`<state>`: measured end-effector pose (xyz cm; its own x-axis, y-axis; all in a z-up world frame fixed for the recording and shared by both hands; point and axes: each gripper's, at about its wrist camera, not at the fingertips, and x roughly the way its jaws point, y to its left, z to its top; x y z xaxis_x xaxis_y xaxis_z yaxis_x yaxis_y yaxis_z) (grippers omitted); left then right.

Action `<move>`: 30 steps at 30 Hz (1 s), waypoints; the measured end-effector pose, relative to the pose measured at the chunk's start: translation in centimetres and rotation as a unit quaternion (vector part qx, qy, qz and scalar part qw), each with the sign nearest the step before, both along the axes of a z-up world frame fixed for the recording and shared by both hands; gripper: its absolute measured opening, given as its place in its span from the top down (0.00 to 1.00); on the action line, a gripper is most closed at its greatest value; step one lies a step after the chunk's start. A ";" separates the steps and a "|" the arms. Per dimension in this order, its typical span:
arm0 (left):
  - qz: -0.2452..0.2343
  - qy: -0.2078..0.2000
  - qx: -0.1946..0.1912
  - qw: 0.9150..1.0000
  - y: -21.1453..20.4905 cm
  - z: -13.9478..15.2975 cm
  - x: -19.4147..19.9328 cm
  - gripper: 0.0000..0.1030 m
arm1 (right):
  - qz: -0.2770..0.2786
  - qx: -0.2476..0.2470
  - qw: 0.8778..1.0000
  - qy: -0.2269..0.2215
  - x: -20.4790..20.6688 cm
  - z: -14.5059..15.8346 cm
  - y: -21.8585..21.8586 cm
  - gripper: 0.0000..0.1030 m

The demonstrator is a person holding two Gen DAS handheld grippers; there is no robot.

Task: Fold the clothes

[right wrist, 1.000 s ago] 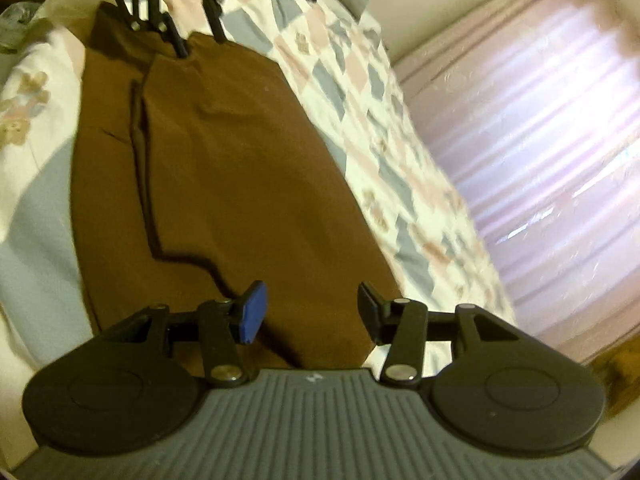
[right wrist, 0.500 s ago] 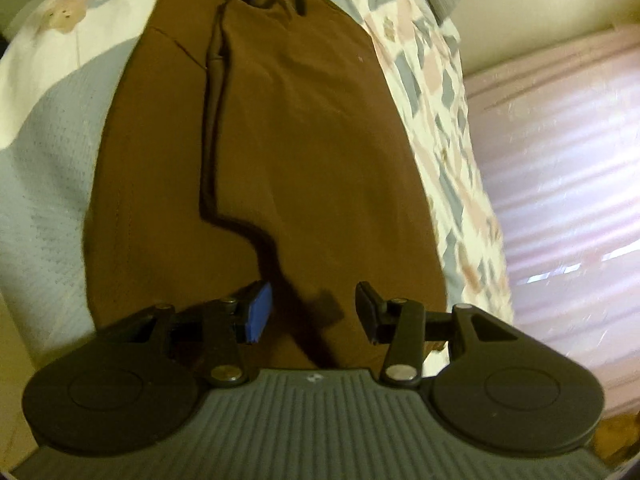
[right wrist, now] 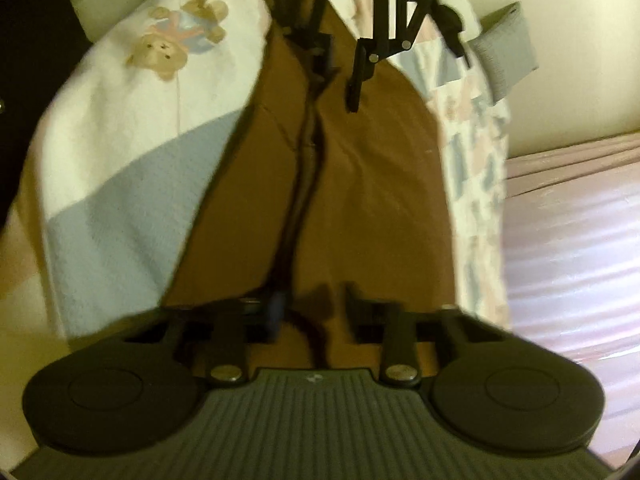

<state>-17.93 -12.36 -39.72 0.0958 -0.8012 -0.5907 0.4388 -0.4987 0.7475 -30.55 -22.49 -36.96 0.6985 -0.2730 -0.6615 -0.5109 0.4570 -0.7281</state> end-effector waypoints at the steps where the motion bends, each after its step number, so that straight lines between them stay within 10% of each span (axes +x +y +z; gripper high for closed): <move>1: 0.002 0.004 0.005 1.000 -0.2 0.0 0.0 0.90 | 0.002 -0.002 1.000 0.001 0.0 0.0 0.2 0.93; 9: 0.020 0.057 -0.004 0.998 2.1 2.9 -0.5 0.94 | -0.020 0.031 0.999 -0.022 -3.0 3.7 1.5 0.92; 21: 0.043 0.063 0.014 0.997 4.1 1.3 -2.6 0.92 | -0.038 0.010 0.999 -0.003 -2.4 1.4 3.9 0.89; 26: 0.074 0.084 0.007 0.994 4.6 1.6 -1.9 0.74 | -0.070 0.019 0.997 -0.036 -3.0 3.1 3.5 0.49; 30: 0.133 0.060 -0.002 0.989 6.0 2.9 0.8 0.65 | -0.146 0.057 0.985 -0.066 -3.9 5.3 0.4 0.45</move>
<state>-17.12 -6.37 -36.83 0.2327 -0.7595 -0.6075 0.6389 -0.3516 0.6843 -34.43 -22.05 -31.66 0.6824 -0.4048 -0.6086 -0.2499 0.6532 -0.7147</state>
